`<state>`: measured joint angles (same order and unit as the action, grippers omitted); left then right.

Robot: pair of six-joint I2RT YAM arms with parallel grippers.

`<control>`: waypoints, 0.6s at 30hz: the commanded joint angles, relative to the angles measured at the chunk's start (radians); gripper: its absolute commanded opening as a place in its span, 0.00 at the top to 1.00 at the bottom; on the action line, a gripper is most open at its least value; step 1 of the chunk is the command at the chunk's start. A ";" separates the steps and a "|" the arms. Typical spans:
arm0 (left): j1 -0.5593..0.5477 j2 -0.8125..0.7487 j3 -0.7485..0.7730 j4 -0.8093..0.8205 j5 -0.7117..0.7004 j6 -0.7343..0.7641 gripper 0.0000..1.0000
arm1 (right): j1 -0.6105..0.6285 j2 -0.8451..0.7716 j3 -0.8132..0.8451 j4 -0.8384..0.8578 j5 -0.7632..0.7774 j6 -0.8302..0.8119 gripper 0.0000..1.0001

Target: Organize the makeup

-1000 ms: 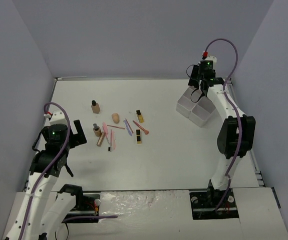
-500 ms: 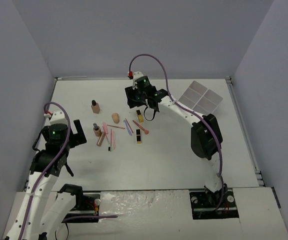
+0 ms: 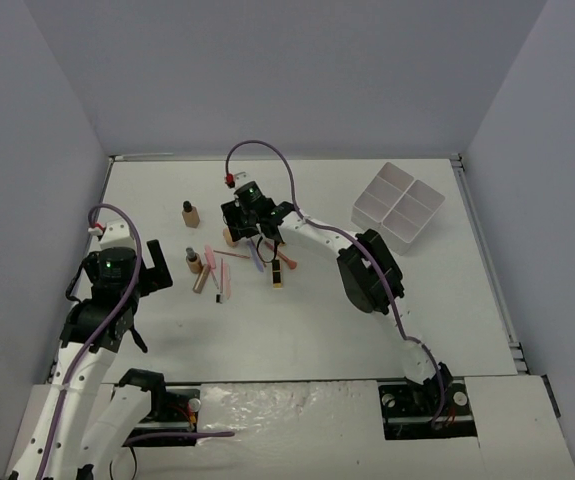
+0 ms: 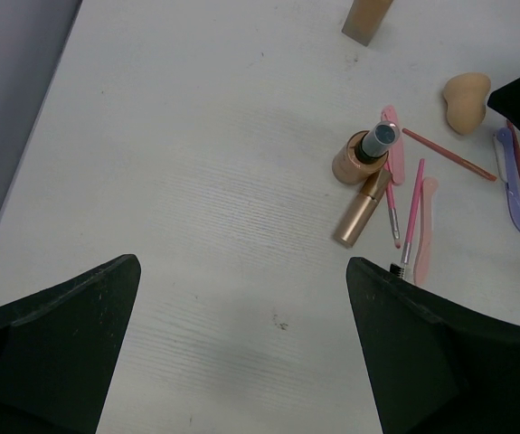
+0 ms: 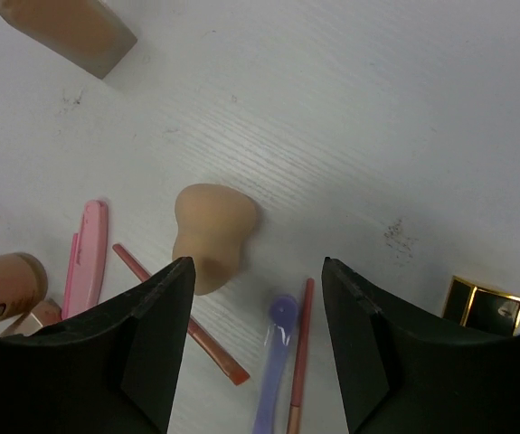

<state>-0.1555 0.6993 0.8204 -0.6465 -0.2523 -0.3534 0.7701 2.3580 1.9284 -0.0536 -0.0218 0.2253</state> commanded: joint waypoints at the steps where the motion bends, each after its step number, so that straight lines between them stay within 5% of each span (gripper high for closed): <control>1: 0.007 0.014 0.036 0.042 -0.011 -0.012 0.03 | 0.015 0.011 0.072 0.118 0.055 0.025 0.45; 18: 0.007 0.023 0.037 0.039 -0.001 -0.013 0.03 | 0.022 0.079 0.065 0.224 -0.041 0.031 0.53</control>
<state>-0.1555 0.7161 0.8204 -0.6472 -0.2516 -0.3534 0.7891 2.4530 1.9526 0.0975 -0.0301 0.2615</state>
